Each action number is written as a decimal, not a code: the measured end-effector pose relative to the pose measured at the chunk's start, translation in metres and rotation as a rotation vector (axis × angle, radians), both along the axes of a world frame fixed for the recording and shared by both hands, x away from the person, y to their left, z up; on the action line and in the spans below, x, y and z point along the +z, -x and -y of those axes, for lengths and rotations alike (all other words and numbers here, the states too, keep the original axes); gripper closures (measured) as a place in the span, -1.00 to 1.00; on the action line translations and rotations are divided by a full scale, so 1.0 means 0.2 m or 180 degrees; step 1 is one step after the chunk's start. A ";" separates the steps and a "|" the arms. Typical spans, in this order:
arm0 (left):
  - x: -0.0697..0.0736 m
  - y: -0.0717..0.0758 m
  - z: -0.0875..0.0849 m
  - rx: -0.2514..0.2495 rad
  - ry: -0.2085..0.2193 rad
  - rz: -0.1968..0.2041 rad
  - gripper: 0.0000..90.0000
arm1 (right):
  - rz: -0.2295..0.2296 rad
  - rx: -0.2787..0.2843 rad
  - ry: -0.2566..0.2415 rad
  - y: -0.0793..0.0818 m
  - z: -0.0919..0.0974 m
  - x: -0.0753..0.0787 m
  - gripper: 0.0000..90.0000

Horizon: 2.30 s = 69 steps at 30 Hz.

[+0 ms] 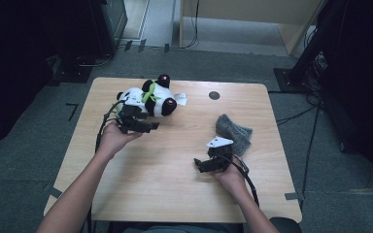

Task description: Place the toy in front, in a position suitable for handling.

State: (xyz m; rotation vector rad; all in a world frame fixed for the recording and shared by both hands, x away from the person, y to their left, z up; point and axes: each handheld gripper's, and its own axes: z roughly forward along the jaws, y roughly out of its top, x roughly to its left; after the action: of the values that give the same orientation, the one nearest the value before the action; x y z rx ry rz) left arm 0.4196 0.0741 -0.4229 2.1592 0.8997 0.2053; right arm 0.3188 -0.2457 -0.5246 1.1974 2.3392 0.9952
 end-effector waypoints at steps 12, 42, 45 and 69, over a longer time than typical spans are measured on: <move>0.10 -0.12 -0.03 0.0115 -0.0099 0.0121 -0.33 | 0.0000 -0.0001 0.0000 0.00 0.00 0.00 -0.99; -0.01 -0.39 0.03 0.0379 -0.0434 0.0291 -0.08 | 0.0002 -0.0028 -0.0007 0.00 0.00 0.00 -0.98; -0.03 -0.39 0.03 0.0417 -0.0409 0.0336 0.03 | 0.0001 -0.0053 0.0000 0.00 -0.01 0.00 -0.98; 0.04 -0.33 0.04 0.0480 -0.0331 0.0151 0.52 | -0.0018 -0.0173 -0.0159 -0.01 0.02 0.06 -0.39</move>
State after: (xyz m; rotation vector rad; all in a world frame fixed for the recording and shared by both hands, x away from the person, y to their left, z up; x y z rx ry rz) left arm 0.4852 0.0669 -0.4149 2.1725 1.0456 0.3842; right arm 0.3206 -0.2503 -0.5130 1.2770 2.2857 1.0390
